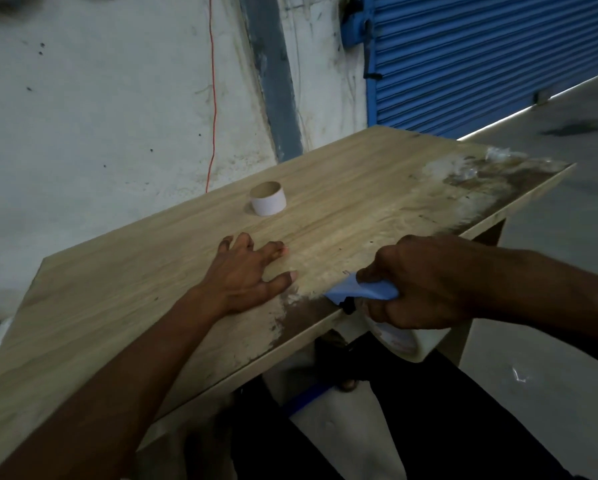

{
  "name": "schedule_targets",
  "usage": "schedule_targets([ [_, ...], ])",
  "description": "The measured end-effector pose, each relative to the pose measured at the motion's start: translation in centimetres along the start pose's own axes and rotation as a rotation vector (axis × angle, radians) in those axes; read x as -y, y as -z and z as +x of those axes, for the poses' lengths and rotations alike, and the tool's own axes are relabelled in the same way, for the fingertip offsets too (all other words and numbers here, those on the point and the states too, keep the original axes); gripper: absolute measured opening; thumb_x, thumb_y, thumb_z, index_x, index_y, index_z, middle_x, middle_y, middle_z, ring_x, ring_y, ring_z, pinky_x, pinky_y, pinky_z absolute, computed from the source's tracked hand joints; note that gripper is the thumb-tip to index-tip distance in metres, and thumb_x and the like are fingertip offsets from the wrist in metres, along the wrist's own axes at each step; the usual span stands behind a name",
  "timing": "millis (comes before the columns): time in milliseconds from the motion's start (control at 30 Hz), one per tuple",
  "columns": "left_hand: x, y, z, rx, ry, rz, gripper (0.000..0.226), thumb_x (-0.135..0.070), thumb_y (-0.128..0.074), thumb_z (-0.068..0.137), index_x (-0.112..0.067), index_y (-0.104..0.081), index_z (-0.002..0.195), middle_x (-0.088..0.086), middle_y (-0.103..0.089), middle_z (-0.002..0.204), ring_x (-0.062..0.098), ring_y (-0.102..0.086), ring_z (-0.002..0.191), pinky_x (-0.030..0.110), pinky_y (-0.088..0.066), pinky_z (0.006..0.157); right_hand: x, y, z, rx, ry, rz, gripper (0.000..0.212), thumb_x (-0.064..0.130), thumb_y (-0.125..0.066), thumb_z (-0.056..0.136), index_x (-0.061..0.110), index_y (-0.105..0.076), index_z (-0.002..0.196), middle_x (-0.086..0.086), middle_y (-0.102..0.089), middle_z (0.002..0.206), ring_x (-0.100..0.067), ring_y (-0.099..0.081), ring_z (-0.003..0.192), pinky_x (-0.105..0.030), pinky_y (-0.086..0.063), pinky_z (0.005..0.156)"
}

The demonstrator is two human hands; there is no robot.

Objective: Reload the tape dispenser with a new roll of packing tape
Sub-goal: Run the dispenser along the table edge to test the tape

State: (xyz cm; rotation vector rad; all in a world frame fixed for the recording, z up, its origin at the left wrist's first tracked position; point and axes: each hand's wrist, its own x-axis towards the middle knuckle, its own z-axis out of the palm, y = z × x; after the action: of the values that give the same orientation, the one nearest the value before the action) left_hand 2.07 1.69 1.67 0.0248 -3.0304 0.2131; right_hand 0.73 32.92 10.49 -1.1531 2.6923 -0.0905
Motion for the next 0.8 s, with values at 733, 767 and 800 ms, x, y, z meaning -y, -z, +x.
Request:
schedule_targets([
  [733,-9.9,4.0,0.4,0.270,0.386,-0.038,0.135,-0.110,-0.037,0.046,-0.033,-0.031,0.156,0.016,-0.031,0.165,0.040,-0.021,0.153,0.078,-0.013,0.115,-0.8,-7.3,-5.3,-0.290,0.080,-0.002,0.063,0.067,-0.045,0.091,0.033,-0.043,0.144,0.003,-0.063,0.118,-0.016,-0.063,0.099,-0.030,-0.052,0.084],
  [767,-9.9,4.2,0.4,0.285,0.392,-0.040,0.134,-0.110,-0.038,0.046,-0.033,-0.032,0.156,0.016,-0.030,0.165,0.041,-0.021,0.153,0.078,-0.013,0.115,-0.7,-7.4,-5.6,-0.304,0.075,-0.004,0.063,0.067,-0.044,0.092,0.034,-0.042,0.145,0.004,-0.063,0.117,-0.016,-0.063,0.099,-0.030,-0.053,0.085],
  [800,-9.9,4.3,0.5,0.302,0.398,-0.042,0.134,-0.110,-0.038,0.045,-0.033,-0.033,0.155,0.017,-0.031,0.164,0.041,-0.021,0.153,0.078,-0.014,0.114,-0.7,-7.5,-5.9,-0.316,0.073,-0.005,0.063,0.066,-0.043,0.092,0.033,-0.041,0.146,0.004,-0.063,0.116,-0.016,-0.063,0.098,-0.030,-0.053,0.085],
])
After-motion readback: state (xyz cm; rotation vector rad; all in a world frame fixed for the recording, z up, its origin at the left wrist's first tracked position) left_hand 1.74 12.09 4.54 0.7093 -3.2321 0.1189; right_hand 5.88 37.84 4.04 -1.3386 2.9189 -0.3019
